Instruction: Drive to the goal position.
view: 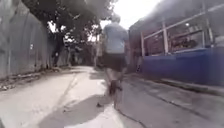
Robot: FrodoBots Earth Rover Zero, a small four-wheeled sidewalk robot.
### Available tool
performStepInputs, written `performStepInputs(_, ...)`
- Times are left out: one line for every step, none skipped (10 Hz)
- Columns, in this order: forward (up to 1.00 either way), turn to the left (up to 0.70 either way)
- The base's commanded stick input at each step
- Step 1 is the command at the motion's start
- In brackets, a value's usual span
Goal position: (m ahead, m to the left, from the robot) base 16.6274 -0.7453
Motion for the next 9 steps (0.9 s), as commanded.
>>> performStepInputs(1.00,0.00)
performStepInputs(1.00,0.00)
performStepInputs(1.00,0.00)
performStepInputs(1.00,0.00)
performStepInputs(1.00,0.00)
performStepInputs(1.00,0.00)
performStepInputs(1.00,0.00)
performStepInputs(1.00,0.00)
performStepInputs(1.00,0.00)
